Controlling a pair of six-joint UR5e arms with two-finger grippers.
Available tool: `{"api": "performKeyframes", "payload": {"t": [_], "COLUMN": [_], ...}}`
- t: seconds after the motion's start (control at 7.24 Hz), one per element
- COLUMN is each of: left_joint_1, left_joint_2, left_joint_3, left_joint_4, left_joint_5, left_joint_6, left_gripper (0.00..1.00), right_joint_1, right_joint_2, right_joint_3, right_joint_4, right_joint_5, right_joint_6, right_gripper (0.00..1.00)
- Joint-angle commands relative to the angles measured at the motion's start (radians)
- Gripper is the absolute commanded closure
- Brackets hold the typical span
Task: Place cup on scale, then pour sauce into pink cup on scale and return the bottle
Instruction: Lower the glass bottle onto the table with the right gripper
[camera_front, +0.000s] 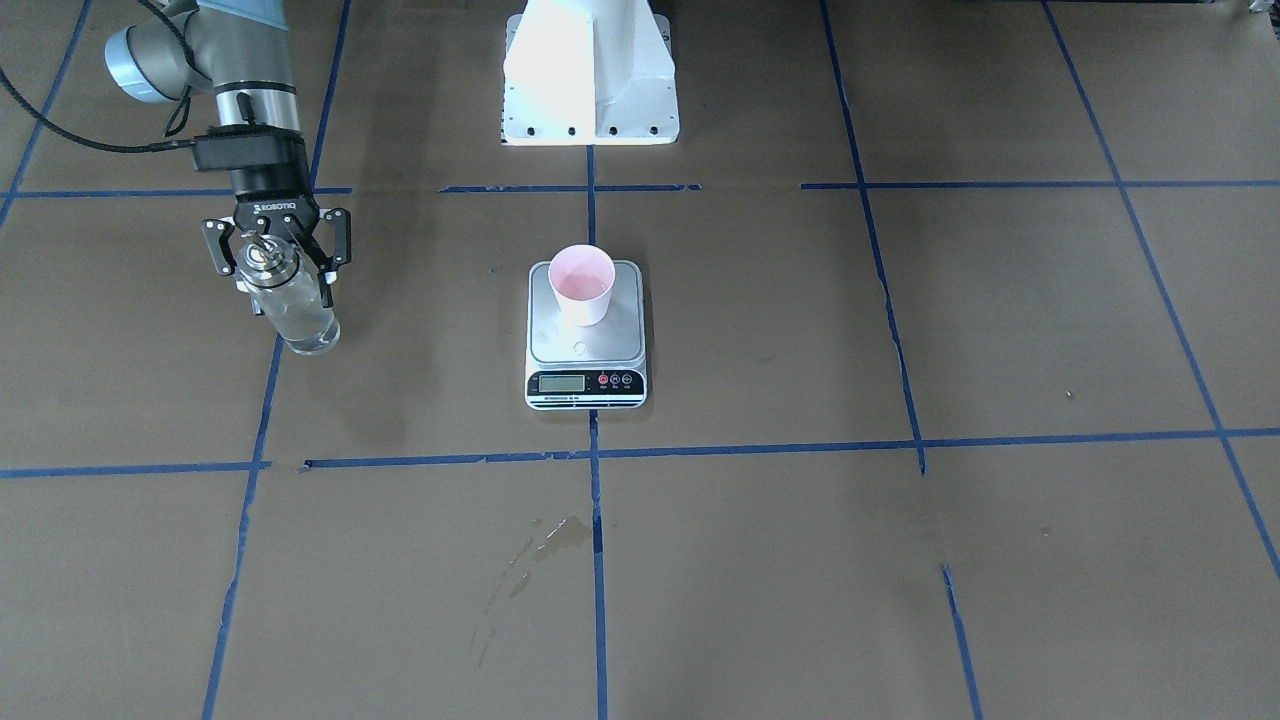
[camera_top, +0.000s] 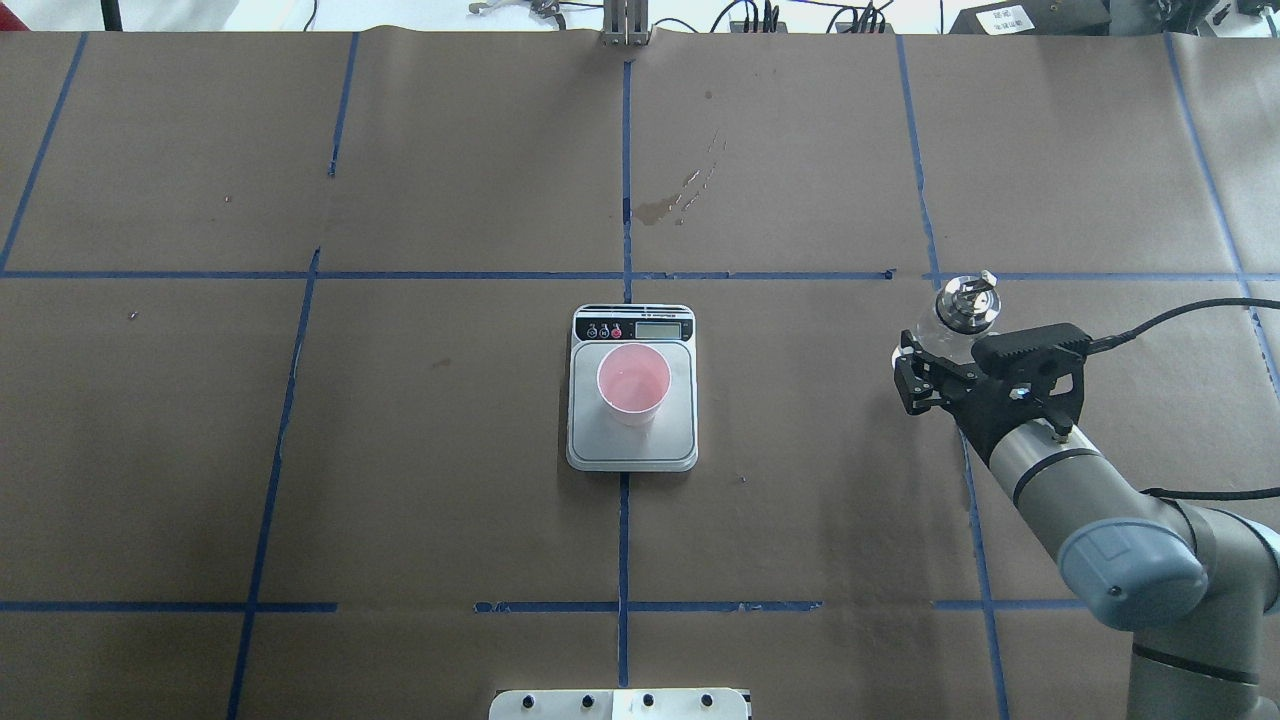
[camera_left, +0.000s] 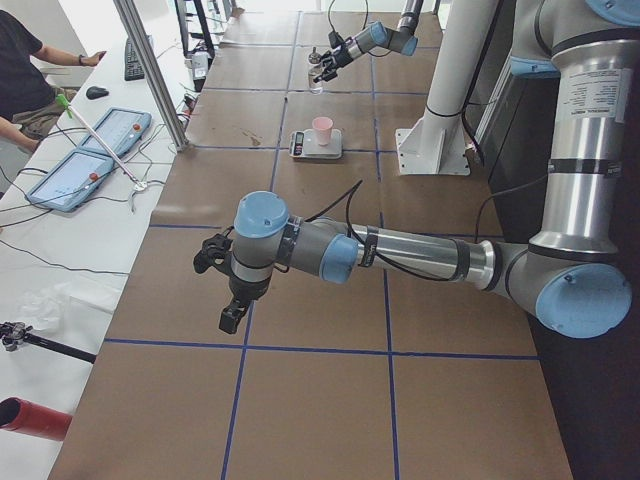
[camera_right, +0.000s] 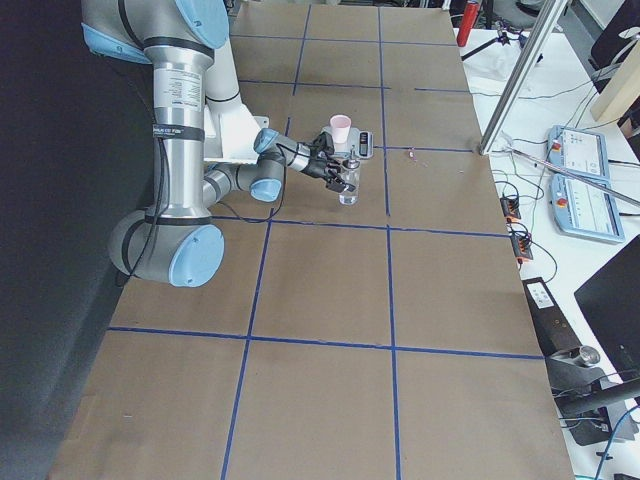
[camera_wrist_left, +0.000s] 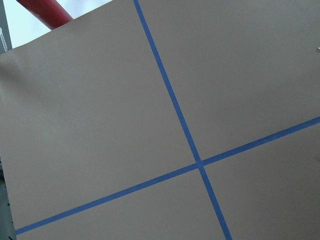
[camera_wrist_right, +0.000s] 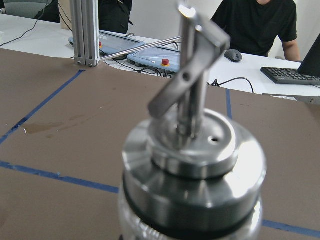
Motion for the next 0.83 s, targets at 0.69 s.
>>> {"api": "performKeyframes", "payload": {"t": [0.69], "left_joint_1": [-0.001], "left_joint_2": [-0.005], "left_joint_3": [-0.004], "left_joint_4": [-0.002], "left_joint_5": [0.000], "left_joint_6": [0.000], "left_gripper": [0.00], "right_joint_1": [0.002], "right_joint_2": [-0.047], "right_joint_3": [-0.077], "right_joint_4": [0.052], "right_joint_5": [0.054], "right_joint_6": [0.087], "right_gripper": [1.00]}}
